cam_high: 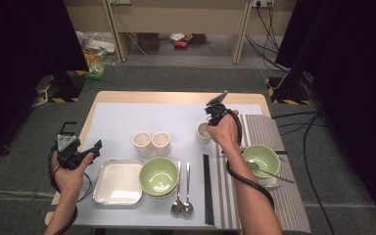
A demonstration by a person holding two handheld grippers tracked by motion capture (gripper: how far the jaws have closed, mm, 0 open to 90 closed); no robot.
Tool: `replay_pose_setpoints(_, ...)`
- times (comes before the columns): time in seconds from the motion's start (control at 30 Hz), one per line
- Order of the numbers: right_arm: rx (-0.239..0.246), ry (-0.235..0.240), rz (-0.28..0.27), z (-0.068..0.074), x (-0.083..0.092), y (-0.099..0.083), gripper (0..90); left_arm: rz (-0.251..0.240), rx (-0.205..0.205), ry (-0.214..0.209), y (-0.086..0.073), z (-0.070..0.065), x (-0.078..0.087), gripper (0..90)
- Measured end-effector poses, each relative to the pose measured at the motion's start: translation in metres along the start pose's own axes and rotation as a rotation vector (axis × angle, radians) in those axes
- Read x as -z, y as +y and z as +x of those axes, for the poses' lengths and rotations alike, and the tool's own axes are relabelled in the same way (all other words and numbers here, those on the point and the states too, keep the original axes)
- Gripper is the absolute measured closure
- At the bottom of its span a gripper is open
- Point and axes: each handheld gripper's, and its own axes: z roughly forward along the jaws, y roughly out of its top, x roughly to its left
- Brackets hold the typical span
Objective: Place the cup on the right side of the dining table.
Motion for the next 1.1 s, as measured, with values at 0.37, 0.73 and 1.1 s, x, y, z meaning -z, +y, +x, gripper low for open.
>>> replay_pose_setpoints(0.37,-0.078,-0.05,0.003,-0.033,0.001,-0.002,84.0,0.004,-0.001,0.001,-0.001,-0.001,0.0,16.4)
replay_pose_setpoints(0.73,-0.12,-0.087,0.03,-0.048,-0.004,-0.005,84.1,0.005,-0.003,0.001,-0.001,-0.001,-0.001,16.4)
replay_pose_setpoints(1.1,-0.15,-0.104,0.054,-0.053,-0.011,-0.007,84.0,0.008,-0.005,0.001,-0.001,-0.001,-0.001,16.4)
